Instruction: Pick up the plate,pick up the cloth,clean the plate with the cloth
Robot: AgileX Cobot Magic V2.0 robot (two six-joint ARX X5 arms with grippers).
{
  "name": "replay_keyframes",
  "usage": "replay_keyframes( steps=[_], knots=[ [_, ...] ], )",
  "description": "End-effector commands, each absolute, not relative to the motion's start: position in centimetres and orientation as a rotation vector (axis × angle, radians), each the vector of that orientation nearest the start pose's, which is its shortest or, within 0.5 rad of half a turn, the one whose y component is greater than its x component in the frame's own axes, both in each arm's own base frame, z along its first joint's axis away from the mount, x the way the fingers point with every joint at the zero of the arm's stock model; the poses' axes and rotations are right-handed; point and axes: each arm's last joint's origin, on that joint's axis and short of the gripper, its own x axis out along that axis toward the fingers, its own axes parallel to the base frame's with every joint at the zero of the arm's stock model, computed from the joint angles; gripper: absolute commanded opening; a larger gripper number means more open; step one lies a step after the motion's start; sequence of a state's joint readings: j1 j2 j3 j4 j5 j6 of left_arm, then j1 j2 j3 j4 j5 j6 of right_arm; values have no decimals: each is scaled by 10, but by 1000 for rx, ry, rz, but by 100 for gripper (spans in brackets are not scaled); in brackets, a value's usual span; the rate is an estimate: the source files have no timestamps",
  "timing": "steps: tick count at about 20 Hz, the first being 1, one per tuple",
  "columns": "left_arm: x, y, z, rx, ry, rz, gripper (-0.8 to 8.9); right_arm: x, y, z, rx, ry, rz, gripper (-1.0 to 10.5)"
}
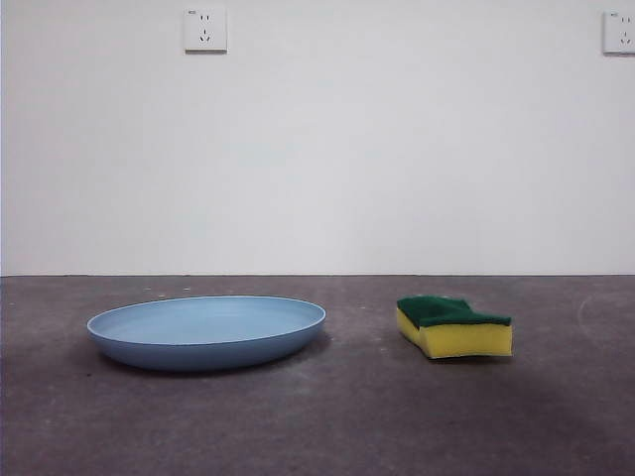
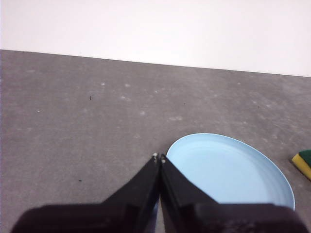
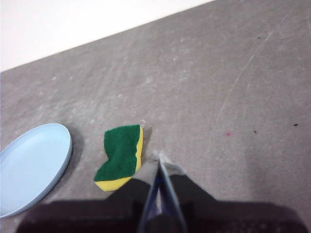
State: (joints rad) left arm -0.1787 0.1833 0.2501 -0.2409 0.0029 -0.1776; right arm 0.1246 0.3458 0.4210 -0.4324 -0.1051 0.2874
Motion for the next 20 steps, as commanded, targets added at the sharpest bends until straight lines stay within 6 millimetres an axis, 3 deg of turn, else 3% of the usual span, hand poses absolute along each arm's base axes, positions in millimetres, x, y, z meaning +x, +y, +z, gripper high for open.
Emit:
replay_keyframes(
  steps=[1,7,10,17,18,20],
  knots=[
    [103,-18,224,-170,247,-156,-6,109,17,260,226,419,182,-8],
    [129,-24,247,-137,461,-161,-6,136,20,294,117,571,190,-2],
    [144,-28,254,-113,574,-219,-5,150,22,301,68,677,198,-2],
    [176,-39,257,-156,764,-382,-1,180,26,292,18,952,200,12],
    [178,-40,255,-158,777,-380,0,183,26,289,16,970,200,40],
    [181,-40,252,-157,797,-367,11,187,27,286,16,992,199,210]
  ],
)
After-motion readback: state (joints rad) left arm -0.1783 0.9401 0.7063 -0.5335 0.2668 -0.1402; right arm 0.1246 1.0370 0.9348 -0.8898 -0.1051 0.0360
